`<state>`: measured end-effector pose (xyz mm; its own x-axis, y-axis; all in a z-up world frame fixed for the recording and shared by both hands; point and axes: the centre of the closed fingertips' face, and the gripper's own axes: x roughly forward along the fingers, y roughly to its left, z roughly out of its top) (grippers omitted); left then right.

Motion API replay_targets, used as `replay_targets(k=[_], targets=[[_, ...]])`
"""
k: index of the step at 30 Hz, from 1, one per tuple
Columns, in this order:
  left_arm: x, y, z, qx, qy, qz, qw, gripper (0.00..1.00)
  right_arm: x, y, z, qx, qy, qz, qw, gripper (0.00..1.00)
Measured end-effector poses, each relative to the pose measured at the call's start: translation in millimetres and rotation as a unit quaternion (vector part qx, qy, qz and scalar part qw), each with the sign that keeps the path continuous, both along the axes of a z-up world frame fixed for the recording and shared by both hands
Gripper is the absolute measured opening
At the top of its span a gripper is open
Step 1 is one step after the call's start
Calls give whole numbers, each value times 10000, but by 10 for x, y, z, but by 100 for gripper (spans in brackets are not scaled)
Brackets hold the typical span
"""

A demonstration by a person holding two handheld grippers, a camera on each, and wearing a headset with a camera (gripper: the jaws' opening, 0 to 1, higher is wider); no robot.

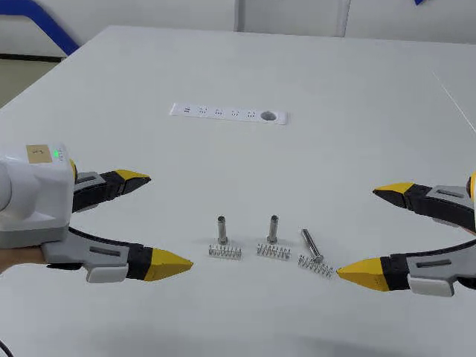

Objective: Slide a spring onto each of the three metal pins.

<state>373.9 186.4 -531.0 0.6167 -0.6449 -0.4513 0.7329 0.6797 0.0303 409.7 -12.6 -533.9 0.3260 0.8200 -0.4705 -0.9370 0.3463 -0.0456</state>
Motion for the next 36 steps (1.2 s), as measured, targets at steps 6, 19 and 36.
replay_targets(k=[6, 19, 36], targets=[[-15, -19, -122, -63, 203, -53, 9998, 91, 44, -7, -76, -66, 92, -89, 9999, 82], [-42, -19, -215, -114, 296, -85, 9995, 90, 170, -27, -191, -5, 370, -385, 9986, 70], [61, 42, -306, -194, 254, 73, 9995, 87, 91, -39, -543, -490, 513, -413, 9966, 65]])
